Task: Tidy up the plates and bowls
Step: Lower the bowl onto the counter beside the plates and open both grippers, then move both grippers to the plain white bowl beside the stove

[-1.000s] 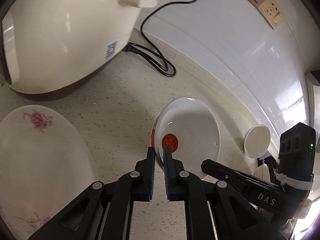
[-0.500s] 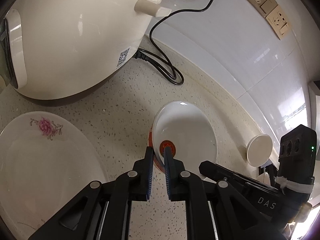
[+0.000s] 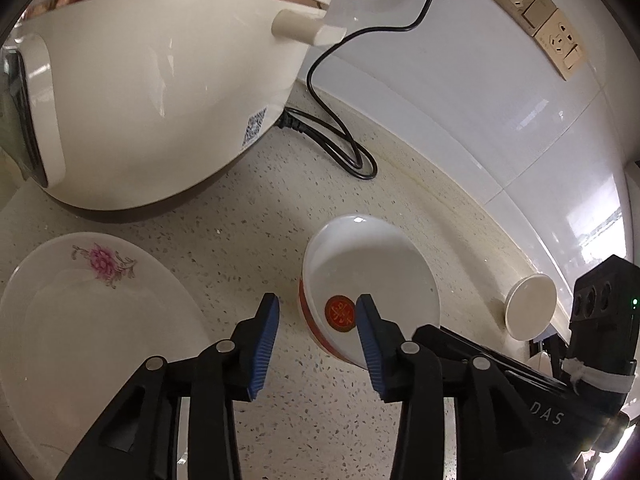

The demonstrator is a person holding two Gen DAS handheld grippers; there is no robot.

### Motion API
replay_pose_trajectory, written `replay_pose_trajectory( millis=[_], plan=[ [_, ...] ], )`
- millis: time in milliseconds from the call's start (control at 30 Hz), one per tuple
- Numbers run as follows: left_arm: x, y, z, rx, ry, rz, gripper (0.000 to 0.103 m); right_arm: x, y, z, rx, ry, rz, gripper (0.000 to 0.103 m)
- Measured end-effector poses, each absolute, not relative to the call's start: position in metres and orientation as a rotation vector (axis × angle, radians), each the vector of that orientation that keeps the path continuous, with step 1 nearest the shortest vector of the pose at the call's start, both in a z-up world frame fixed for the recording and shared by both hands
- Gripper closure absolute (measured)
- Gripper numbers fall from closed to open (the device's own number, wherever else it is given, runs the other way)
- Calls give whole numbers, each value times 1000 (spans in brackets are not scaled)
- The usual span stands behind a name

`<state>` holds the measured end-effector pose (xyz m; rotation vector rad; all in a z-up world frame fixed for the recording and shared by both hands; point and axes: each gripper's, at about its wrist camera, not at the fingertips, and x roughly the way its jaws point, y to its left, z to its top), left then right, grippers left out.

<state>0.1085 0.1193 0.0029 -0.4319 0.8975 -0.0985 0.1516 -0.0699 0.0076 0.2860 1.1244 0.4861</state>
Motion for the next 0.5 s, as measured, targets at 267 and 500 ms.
replay_pose_trajectory(
  millis=[267, 500],
  plan=[
    [102, 107, 22, -404, 838, -94, 57, 145, -91, 29, 293, 1038, 467, 49],
    [95, 80, 42, -389, 771, -141, 55, 139, -130, 52, 304, 909, 425, 44]
  ],
)
